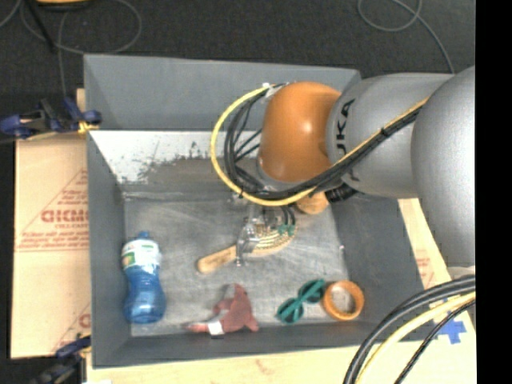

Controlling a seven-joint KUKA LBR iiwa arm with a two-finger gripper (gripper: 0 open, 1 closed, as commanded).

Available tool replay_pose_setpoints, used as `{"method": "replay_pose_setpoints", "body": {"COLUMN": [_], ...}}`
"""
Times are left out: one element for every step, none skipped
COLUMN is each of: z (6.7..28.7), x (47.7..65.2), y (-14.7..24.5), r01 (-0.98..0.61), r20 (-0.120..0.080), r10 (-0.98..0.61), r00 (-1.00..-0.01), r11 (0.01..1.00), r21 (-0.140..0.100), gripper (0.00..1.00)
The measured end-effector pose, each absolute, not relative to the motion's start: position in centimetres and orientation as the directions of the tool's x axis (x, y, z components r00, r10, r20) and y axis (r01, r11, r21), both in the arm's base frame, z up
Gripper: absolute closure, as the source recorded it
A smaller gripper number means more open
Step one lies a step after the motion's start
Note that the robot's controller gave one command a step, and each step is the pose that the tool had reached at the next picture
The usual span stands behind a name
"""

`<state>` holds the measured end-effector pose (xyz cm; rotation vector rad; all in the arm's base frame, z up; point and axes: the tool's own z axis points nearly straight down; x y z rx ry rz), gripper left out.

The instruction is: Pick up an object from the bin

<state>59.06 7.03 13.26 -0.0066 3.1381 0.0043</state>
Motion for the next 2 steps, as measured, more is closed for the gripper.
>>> {"method": "replay_pose_setpoints", "body": {"z": [9.8,7.2], "x": [60.0,59.6], "y": [3.4,0.0], "r01": [-0.191,-0.248], "r20": [-0.011,-0.008], "r10": [-0.191,-0.248], "r00": [-0.982,-0.969], "r11": [0.982,0.969], "r21": [-0.001,0.000], "gripper": [0.00,0.00]}}
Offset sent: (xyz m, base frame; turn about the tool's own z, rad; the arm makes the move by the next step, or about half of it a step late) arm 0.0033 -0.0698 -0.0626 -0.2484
